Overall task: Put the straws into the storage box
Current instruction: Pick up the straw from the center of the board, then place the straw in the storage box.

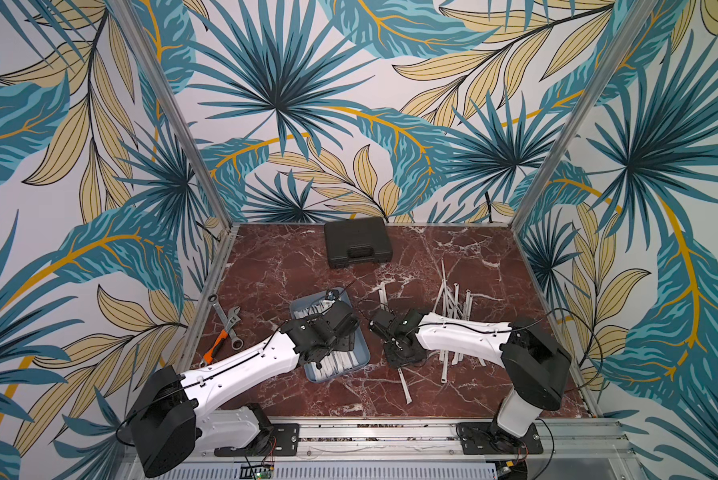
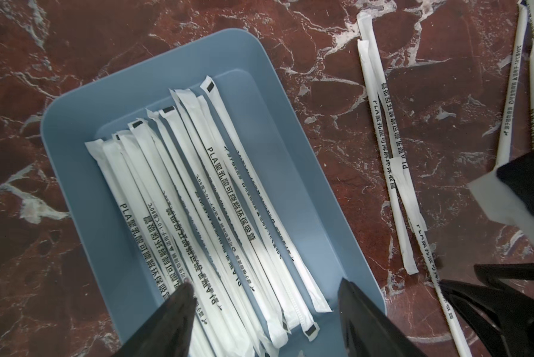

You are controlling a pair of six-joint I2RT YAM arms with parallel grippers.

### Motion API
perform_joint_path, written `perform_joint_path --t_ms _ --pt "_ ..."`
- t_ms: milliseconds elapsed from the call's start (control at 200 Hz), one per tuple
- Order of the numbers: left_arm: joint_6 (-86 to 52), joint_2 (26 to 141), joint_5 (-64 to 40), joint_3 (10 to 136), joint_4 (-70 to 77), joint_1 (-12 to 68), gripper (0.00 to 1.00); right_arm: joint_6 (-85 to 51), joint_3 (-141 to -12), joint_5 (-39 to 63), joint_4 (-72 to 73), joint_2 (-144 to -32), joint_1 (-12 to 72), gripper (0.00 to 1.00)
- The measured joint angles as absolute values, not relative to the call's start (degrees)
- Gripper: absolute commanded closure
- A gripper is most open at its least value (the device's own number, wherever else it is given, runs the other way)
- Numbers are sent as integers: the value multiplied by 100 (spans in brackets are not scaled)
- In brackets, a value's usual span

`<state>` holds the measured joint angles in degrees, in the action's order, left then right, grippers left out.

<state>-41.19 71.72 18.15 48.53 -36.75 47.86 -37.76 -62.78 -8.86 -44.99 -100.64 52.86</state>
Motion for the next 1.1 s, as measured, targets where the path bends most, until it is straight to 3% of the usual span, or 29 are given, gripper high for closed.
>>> perform_joint_path --t_ms 245,456,661,901,1102 --pt "-4187 7175 1863 4851 -3623 4786 23 -3769 -6239 -740 -4209 -10250 5271 90" --pt "-4160 6928 2067 4851 -3813 4633 24 -3719 -6359 -683 -4484 -10018 5280 90" --pt "-4104 5671 2021 4615 -3693 3629 27 -3275 -7800 -346 -4860 -9808 5328 90" --pt "-4036 5717 2056 4530 -3935 3494 26 -2622 -10206 -362 -4648 -11513 5328 90" --pt "-4049 5376 2058 4200 -3999 3487 26 -2460 -10630 -480 -4639 -12589 5249 90"
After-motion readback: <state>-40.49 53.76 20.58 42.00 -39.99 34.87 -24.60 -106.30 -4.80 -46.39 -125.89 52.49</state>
